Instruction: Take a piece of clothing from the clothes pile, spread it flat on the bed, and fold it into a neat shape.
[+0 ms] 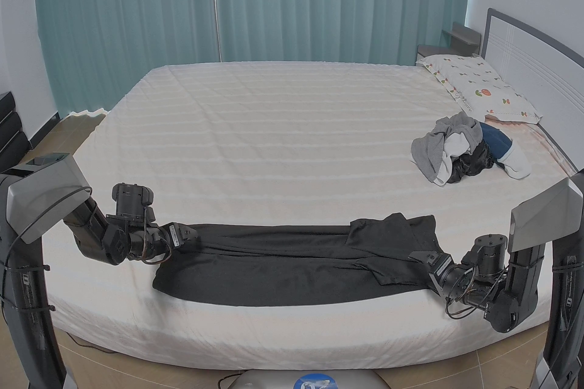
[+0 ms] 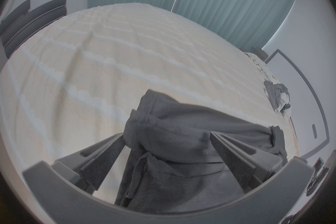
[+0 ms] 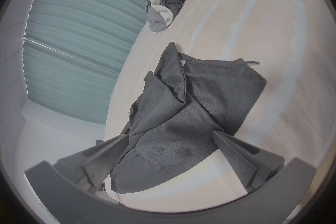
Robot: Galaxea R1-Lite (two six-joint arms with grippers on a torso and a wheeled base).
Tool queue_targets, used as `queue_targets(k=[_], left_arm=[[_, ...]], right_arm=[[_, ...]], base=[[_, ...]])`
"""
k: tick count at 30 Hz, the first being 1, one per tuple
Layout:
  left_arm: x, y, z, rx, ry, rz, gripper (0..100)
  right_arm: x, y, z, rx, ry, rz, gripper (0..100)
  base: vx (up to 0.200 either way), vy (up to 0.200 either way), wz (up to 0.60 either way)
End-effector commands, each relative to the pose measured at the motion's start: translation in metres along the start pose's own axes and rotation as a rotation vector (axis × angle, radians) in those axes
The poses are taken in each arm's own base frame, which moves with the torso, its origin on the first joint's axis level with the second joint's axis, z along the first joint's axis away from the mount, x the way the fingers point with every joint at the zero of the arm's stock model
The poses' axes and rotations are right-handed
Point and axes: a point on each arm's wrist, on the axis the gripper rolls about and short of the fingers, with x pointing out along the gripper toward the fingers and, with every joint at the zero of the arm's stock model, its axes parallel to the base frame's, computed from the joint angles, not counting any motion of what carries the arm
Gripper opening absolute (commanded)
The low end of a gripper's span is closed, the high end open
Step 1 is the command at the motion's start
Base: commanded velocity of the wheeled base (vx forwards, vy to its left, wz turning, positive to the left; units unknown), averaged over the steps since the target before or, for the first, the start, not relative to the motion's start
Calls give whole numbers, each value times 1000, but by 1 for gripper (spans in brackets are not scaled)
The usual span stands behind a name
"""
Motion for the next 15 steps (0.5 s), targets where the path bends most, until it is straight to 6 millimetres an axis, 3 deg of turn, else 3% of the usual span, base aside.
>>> queue_targets(k=[1, 13, 14, 15], left_arm=[[5, 10, -15, 33, 51, -13, 100], [4, 12, -19, 63, 25, -55, 100], [4, 12, -19, 62, 22, -56, 0], [4, 12, -18, 62, 20, -57, 0]], right_arm=[[1, 0, -1, -3, 2, 3, 100], [1, 0, -1, -3, 3, 5, 100], [1, 0, -1, -3, 3, 5, 100], [1, 0, -1, -3, 3, 5, 100]], base=[[0, 0, 0], [0, 0, 0], [0, 0, 0], [0, 0, 0]])
